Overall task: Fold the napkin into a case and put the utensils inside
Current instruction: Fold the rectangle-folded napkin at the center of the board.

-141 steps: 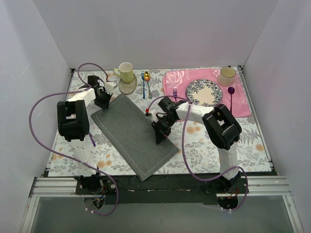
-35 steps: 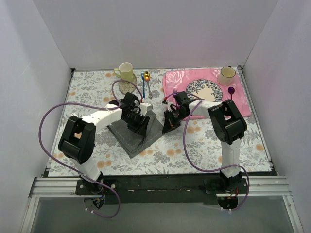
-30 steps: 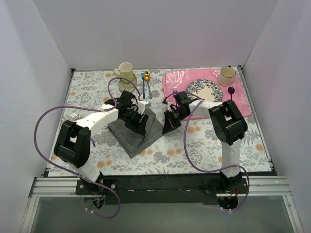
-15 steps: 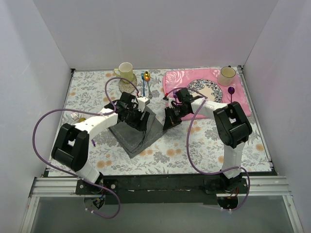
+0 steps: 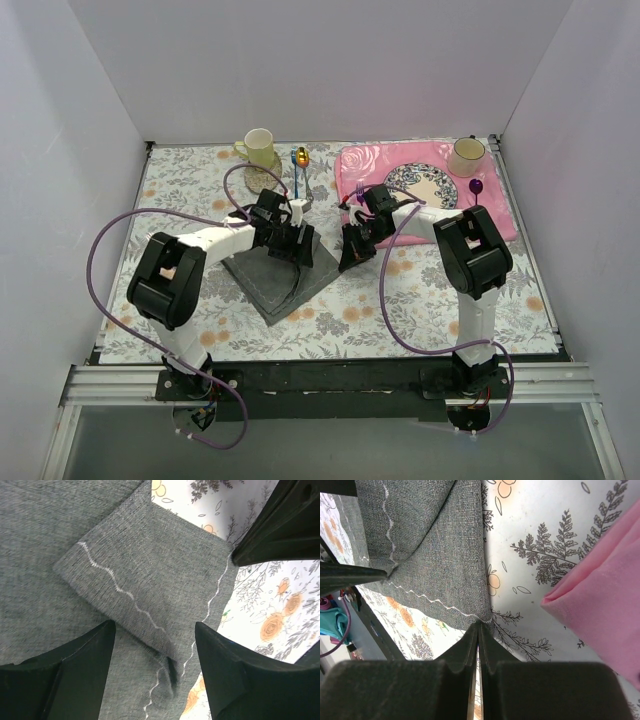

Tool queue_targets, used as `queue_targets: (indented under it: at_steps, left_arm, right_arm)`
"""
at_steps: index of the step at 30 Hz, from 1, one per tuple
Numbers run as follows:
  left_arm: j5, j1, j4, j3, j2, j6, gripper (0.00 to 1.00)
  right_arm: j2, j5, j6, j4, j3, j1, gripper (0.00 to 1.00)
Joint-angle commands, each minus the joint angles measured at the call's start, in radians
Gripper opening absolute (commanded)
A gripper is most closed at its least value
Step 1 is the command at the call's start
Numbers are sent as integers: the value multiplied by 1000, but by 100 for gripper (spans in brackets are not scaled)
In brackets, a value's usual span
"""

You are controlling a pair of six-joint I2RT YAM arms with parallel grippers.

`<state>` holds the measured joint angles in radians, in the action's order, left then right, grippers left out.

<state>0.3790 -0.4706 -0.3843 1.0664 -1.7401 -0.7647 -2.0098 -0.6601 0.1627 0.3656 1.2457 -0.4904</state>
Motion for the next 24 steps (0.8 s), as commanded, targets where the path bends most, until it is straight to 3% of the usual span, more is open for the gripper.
queue_targets:
  at_steps: [1, 6, 10, 17, 22, 24]
  left_arm:
    - [75, 0, 9, 43, -21, -39, 63]
    - [98, -2, 12, 40, -15, -59, 63]
    - [60, -26, 33, 21, 39, -7, 52]
    - [-27, -149, 19, 27, 54, 119, 46]
    - [-101, -232, -11, 36, 47, 206, 48]
    - [-121, -253, -37, 35, 59, 257, 54]
  right_arm:
    - [-23, 22, 1, 1, 17, 1, 7]
    - [-29, 28, 8, 1, 14, 0, 6]
    - [-33, 28, 6, 1, 15, 1, 5]
    - [-35, 25, 8, -1, 11, 1, 5]
    - [-33, 28, 5, 6, 14, 1, 5]
    - [-32, 27, 1, 9, 15, 1, 5]
